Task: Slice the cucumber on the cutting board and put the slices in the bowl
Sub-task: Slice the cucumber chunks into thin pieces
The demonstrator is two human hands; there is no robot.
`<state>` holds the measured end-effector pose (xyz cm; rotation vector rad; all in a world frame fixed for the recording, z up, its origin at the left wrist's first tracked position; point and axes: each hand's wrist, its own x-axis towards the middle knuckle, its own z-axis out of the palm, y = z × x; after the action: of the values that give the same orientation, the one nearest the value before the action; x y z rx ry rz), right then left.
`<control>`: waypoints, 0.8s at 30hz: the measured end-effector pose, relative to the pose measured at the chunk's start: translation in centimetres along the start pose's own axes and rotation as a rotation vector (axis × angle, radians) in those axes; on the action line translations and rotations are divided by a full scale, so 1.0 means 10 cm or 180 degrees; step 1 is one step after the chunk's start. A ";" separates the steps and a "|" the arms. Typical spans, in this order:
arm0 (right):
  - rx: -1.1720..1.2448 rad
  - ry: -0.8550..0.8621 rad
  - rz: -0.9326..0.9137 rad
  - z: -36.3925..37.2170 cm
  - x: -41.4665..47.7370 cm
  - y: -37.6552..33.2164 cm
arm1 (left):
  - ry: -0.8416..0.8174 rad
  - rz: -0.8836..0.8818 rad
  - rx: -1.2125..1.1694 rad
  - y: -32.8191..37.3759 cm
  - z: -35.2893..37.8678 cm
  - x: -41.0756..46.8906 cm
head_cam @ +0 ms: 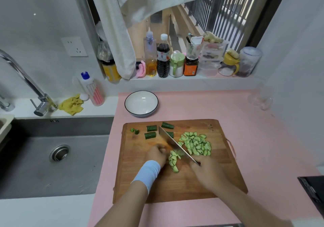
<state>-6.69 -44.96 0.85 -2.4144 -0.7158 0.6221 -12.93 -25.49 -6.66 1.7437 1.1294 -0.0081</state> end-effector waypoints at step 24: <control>-0.1252 0.0201 -0.0899 0.86 -0.46 0.29 | 0.1432 0.0644 -0.0623 -0.34 -0.25 -0.40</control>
<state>-13.96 -46.69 -6.13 -2.5948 -1.2201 0.3095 -18.66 -26.18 -6.01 1.7177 1.2155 0.6253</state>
